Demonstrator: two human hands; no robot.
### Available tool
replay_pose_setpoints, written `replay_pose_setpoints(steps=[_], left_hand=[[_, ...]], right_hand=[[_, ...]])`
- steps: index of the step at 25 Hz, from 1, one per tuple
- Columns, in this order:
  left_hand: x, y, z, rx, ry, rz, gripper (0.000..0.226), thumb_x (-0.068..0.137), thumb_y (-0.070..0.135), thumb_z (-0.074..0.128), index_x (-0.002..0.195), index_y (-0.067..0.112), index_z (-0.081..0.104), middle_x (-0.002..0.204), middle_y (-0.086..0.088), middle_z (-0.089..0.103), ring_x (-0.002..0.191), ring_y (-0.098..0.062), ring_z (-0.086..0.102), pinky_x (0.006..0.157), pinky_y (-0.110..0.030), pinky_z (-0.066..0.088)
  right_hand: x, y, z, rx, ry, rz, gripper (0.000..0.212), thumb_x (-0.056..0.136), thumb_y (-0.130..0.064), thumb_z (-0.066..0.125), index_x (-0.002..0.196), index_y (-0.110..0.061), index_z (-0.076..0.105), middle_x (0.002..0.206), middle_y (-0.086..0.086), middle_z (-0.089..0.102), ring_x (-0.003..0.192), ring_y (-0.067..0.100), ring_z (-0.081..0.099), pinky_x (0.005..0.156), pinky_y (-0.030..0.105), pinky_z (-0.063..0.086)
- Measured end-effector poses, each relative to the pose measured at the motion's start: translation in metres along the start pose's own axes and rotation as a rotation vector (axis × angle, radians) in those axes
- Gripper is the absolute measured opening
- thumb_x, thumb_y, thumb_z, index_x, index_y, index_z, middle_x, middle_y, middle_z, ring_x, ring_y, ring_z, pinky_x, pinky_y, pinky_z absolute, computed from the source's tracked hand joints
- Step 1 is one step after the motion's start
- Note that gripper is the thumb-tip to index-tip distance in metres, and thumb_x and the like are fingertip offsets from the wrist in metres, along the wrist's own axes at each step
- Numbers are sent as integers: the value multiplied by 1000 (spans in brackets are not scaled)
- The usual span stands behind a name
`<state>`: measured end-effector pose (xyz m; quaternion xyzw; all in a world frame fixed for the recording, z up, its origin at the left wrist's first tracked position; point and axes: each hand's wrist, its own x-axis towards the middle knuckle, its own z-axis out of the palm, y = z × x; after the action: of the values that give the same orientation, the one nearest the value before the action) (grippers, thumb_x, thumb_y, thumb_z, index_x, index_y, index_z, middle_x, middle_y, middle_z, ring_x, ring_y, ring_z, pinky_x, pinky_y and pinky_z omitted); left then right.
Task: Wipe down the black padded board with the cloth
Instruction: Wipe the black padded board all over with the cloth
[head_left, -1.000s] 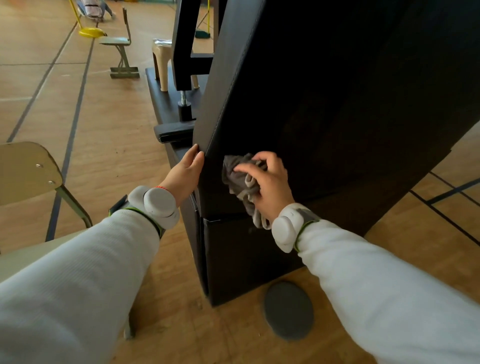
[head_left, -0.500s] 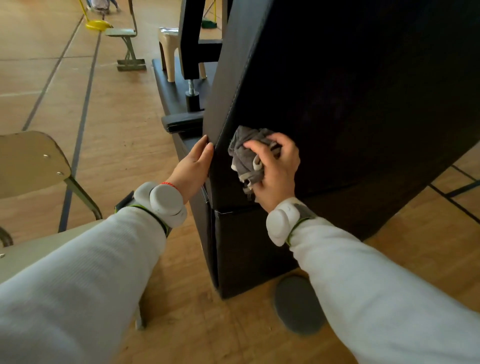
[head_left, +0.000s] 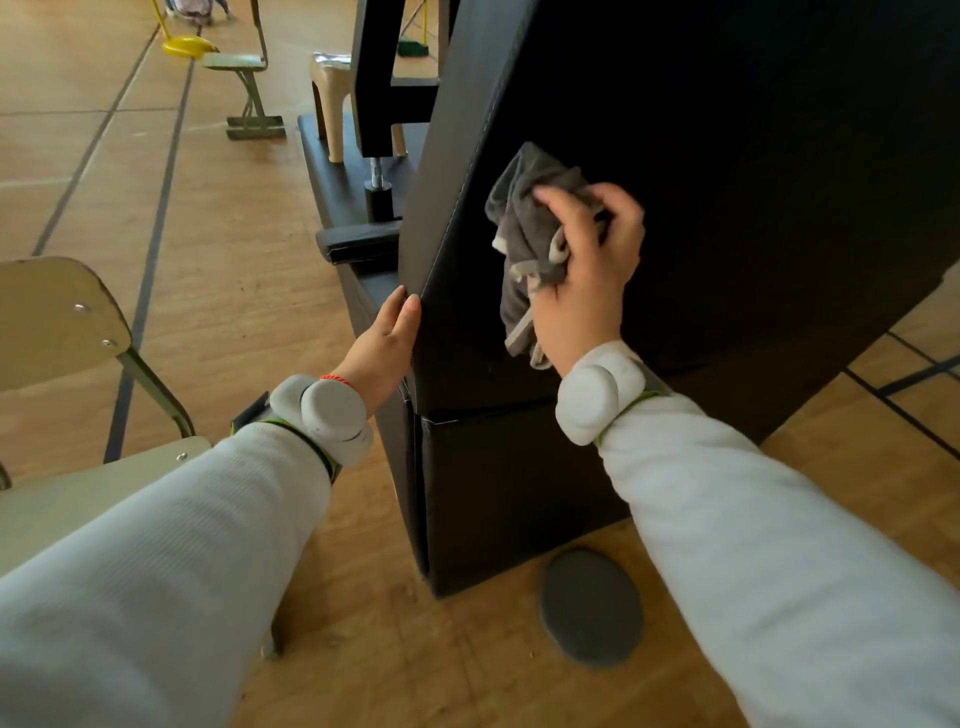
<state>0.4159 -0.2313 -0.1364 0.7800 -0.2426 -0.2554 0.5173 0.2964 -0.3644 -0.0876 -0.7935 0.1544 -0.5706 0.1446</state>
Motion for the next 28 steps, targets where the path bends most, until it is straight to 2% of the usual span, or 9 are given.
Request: replay_pose_setpoints(steps=[7,11,15,17,19,21,22,25,28], left_hand=[[4,-12,-2,36,22,85,56,95,56,25,146,35,20,144,-2,41,128,-29,43,108,-48,33],[-1,-5,2,42,52,82,54,97,52,24,147,32,21,144,-2,41,127,-29,45,107,-47,34],[-9,3,1,29,60,29,52,97,51,23,146,32,24,144,0,41,127,-27,45,108,-46,34],[-13,4,2,9,61,22,52,98,50,21,145,28,28,141,0,44,125,-26,46,108,-45,34],[-15,1,6,-42,57,17,51,100,46,20,143,22,33,134,-2,47,122,-25,47,107,-43,35],[-17,-1,8,-74,87,22,53,100,45,23,136,11,41,128,-15,52,117,-34,51,100,-46,42],[-17,-3,9,-79,100,24,54,100,45,24,134,8,43,128,-19,52,115,-37,53,95,-46,45],[-12,-8,5,-61,92,18,52,99,48,22,141,21,37,128,-9,54,108,-30,57,78,-31,50],[-13,-8,3,-54,72,5,48,100,48,19,143,31,31,121,1,53,101,-21,59,71,-24,48]], right_hand=[[-89,33,24,-89,-245,39,49,70,-23,76,112,-29,50,123,3,30,114,29,35,90,55,40],[-95,32,18,-98,-353,54,38,73,-35,62,109,-28,52,122,4,31,114,28,31,92,56,40],[-97,34,3,-96,-624,136,37,73,-11,68,108,-22,62,121,14,43,111,33,39,94,52,40],[-90,31,-10,-17,-559,148,41,72,-2,65,111,-14,60,123,16,41,112,31,42,97,45,41],[-75,28,-15,21,-329,136,50,68,5,64,114,-13,56,125,18,38,114,29,42,98,34,40],[-64,31,-6,33,-149,166,54,67,4,63,114,-20,50,124,17,39,114,27,42,96,35,41],[-66,31,1,19,-136,181,52,69,-1,63,113,-23,48,124,16,39,113,27,41,94,38,43],[-98,37,21,-57,-295,178,45,71,-12,70,111,-24,51,122,14,40,109,30,41,90,47,44],[-127,43,22,-102,-553,259,47,69,0,68,110,-23,62,119,18,45,109,36,40,92,51,39]])
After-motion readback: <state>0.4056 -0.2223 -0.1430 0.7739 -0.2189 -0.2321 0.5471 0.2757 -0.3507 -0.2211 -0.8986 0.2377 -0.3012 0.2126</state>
